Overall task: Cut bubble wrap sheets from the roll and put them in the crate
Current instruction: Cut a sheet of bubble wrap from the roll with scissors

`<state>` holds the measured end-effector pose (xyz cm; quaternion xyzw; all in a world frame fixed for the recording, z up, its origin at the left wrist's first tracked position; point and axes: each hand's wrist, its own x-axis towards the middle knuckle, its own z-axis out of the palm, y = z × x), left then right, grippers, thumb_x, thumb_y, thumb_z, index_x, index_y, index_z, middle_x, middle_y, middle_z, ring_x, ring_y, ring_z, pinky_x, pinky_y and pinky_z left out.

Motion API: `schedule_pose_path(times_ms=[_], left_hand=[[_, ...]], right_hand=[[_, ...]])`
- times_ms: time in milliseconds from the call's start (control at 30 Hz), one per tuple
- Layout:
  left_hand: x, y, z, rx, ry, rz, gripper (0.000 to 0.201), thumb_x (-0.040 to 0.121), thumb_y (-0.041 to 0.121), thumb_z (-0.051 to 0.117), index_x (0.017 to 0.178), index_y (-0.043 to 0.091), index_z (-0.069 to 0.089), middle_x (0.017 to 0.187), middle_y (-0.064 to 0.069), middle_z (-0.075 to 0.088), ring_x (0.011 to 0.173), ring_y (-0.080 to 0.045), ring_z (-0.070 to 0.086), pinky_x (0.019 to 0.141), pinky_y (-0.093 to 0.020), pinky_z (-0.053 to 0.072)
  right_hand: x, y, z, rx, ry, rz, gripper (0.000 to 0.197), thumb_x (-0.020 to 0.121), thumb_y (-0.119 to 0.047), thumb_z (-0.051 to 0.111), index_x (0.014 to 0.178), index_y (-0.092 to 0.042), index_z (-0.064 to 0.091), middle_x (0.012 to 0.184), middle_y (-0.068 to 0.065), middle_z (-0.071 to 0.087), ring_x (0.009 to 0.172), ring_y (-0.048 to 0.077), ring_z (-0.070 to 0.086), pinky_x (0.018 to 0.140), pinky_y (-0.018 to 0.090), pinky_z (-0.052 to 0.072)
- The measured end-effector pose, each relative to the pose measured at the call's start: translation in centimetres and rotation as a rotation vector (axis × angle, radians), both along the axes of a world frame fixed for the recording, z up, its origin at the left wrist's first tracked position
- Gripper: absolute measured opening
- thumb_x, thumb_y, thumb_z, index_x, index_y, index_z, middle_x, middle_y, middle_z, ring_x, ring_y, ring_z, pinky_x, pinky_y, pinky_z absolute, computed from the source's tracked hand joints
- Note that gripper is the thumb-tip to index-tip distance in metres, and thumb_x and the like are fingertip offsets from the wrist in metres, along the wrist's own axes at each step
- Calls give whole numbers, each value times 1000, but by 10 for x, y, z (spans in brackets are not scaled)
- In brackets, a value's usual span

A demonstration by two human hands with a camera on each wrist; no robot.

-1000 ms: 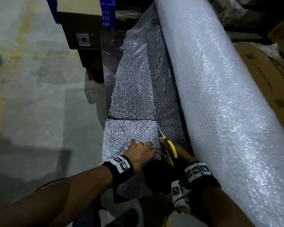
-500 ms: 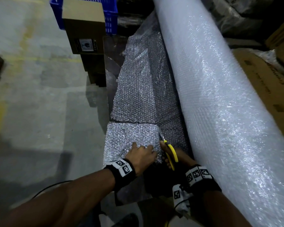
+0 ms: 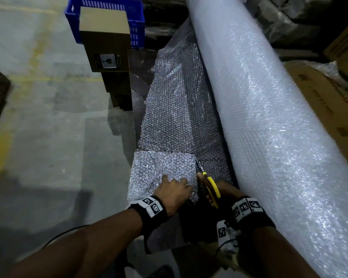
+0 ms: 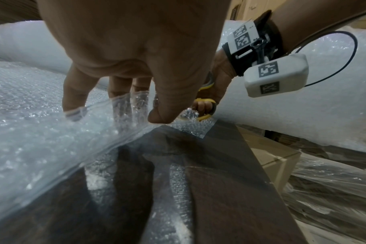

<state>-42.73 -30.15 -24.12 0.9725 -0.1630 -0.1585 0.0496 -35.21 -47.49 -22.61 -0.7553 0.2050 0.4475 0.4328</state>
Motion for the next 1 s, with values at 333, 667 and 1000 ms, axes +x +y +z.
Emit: schedule_pose_path(times_ms=[333, 667, 1000], left_hand=[[-6, 6, 1, 3, 30, 5, 30, 97, 14, 47, 126, 11, 46, 121, -14, 48, 101, -37, 62, 104, -62, 32], [-17, 11, -4, 48, -36, -101, 35, 97, 20, 47, 131, 13, 44, 122, -14, 54, 104, -35, 62, 106, -60, 31], [-28, 54, 7, -124, -180, 39, 65, 93, 65, 22, 122, 18, 57, 127, -5, 58, 118, -26, 52, 100, -48, 40]], right_hand=[[-9, -6, -10, 34, -88, -65, 46, 81, -53, 75, 62, -15, 56, 51, 3, 51, 42, 12, 44, 43, 19, 32], [-41, -11, -15, 160, -208, -150, 40, 75, -46, 78, 68, -11, 59, 51, 5, 50, 42, 15, 47, 45, 24, 39], [-81, -32, -14, -26, -545, 12, 25, 86, -25, 77, 66, -14, 69, 51, -6, 64, 53, -2, 57, 54, 20, 44]])
